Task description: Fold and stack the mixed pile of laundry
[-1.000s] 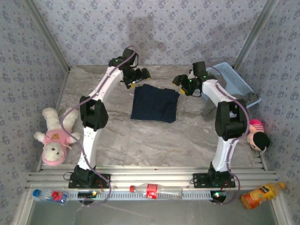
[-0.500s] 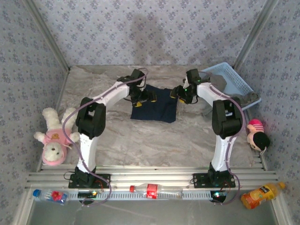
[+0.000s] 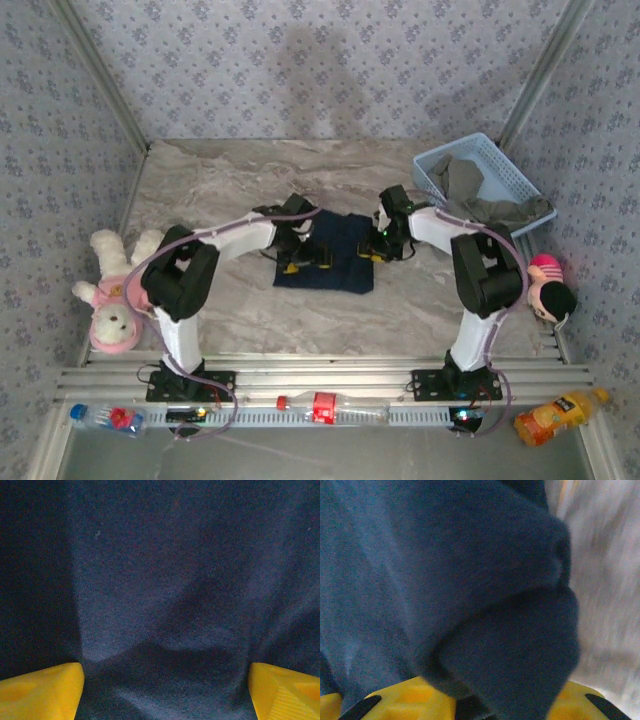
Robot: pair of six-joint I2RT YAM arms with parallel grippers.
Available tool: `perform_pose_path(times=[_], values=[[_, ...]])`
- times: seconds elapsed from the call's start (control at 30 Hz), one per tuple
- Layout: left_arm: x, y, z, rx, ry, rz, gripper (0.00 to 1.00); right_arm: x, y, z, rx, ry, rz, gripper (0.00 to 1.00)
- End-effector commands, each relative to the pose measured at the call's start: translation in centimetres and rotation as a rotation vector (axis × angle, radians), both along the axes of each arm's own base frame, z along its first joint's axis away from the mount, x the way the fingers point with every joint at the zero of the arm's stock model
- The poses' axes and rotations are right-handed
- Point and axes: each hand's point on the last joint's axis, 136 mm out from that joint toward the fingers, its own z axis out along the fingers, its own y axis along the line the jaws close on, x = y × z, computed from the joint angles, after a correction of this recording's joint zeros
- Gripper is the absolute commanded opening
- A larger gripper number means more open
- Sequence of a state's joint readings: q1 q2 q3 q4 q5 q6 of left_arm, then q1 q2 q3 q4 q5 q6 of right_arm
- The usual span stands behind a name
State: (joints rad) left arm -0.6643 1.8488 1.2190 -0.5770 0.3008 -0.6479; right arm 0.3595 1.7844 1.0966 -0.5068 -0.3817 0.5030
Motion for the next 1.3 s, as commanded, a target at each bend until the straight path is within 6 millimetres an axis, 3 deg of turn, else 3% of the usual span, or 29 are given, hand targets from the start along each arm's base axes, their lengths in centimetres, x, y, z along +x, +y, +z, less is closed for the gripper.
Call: perform_pose_path(times=[0.0,0.1,0.17,0.23,0.37,0.5,0.63,0.8,1.0,1.13,1.17,1.27], values=[[-3.1,1.0,2.0,-0.024,0.062,0.052,0.88,-3.1,-0.6,1.5,-0.002,0.033,0.008,0.4],[-1.9,2.4,5.6,-0.016,-0.026,0.09,0.95,-3.6,-0.8,3.7,0.03,0.012,0.004,0.56],[0.5,3.7,7.8,-0.021,-0.102,0.132,0.98,-2.7,-1.0,5.2,0.046,-0.03,-0.004,0.72],[3.0,5.2,8.9,-0.023,-0.167,0.178,0.99,-1.5,-1.3,5.9,0.053,-0.07,-0.013,0.79],[7.9,6.1,8.8,-0.057,-0.269,0.218,0.97,1.1,-1.6,5.5,0.044,-0.123,-0.029,0.83],[10.4,4.6,7.0,-0.072,-0.271,0.186,0.91,3.7,-2.0,4.3,0.016,-0.169,-0.06,0.82],[11.7,3.5,4.7,-0.071,-0.251,0.166,0.86,5.3,-0.8,3.5,0.046,-0.189,-0.066,0.78],[12.8,2.5,3.4,-0.063,-0.252,0.142,0.86,5.6,0.9,2.1,0.052,-0.163,-0.038,0.69],[14.2,1.4,2.5,-0.065,-0.239,0.131,0.84,5.2,0.8,0.8,0.049,-0.119,-0.041,0.4],[14.0,0.2,2.9,-0.09,-0.238,0.118,0.73,4.9,0.6,1.3,0.05,-0.116,-0.031,0.21],[13.9,0.0,3.0,-0.091,-0.241,0.114,0.66,5.8,0.9,2.5,0.059,-0.148,-0.028,0.19],[13.5,-0.5,3.1,-0.096,-0.236,0.114,0.5,5.8,0.8,3.0,0.054,-0.146,-0.017,0.15]])
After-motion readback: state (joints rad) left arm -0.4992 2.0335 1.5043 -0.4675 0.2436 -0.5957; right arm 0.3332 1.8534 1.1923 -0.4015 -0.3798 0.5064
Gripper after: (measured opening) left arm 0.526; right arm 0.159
